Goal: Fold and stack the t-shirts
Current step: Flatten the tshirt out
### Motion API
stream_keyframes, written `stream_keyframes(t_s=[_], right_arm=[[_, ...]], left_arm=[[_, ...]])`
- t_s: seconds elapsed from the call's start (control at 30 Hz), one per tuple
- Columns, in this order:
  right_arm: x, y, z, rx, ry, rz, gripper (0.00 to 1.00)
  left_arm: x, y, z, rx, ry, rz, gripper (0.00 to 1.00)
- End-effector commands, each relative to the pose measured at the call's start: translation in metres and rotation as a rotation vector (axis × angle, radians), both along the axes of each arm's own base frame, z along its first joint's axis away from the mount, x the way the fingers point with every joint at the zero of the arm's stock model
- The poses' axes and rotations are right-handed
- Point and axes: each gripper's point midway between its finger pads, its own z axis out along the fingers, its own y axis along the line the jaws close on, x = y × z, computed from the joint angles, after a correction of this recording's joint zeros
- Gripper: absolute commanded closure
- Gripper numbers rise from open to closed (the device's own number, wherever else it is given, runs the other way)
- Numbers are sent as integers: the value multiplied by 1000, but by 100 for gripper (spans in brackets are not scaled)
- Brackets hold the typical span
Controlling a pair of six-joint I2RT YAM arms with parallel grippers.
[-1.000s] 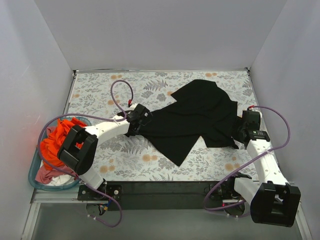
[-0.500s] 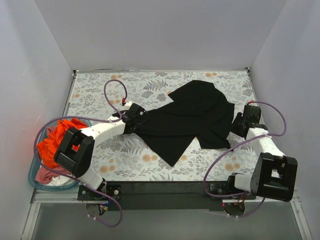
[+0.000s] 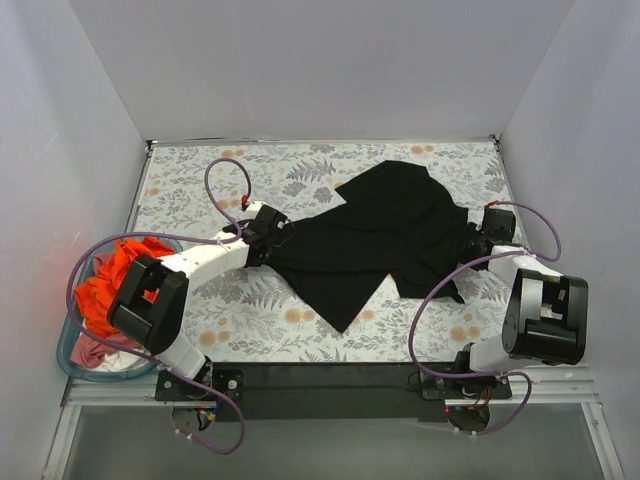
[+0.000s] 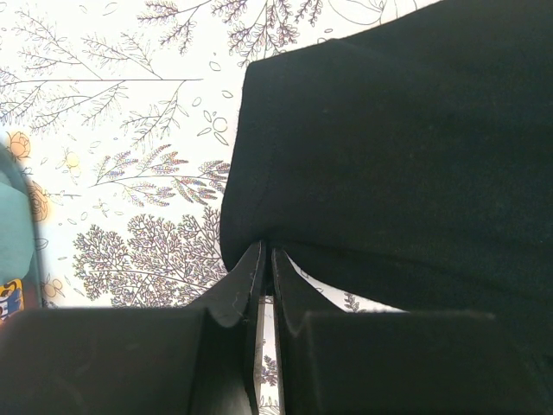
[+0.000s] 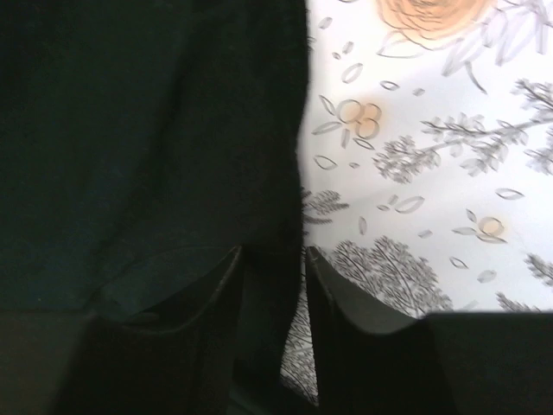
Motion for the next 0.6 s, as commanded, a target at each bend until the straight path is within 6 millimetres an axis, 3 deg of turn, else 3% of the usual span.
stream_keyframes(t_s=[0.0, 0.1, 0.13, 0.17, 0.23, 0.4, 0.47, 0.53, 0.57], right_arm=[[31, 6, 19, 29, -107, 62, 60], [37, 15, 15, 62, -97, 116, 71], [39, 15, 13, 63, -91, 124, 86], [43, 12, 15, 47, -97, 122, 93], [49, 2, 22, -10, -107, 115, 99], [83, -54, 95, -270, -227, -37, 98], [88, -65, 108, -327, -231, -61, 68], [82, -64, 95, -319, -163, -48, 43], [80, -61, 93, -302, -149, -44, 39]], left_arm=[[7, 3, 15, -12, -56, 16, 100], [8, 4, 15, -15, -58, 19, 100], [8, 4, 15, -12, -58, 20, 100], [8, 5, 15, -9, -56, 22, 100], [8, 7, 14, -5, -57, 26, 100], [10, 11, 17, 1, -71, 42, 100], [10, 11, 18, 1, -71, 43, 100], [10, 10, 18, -2, -69, 39, 100], [10, 10, 17, -4, -65, 36, 100]])
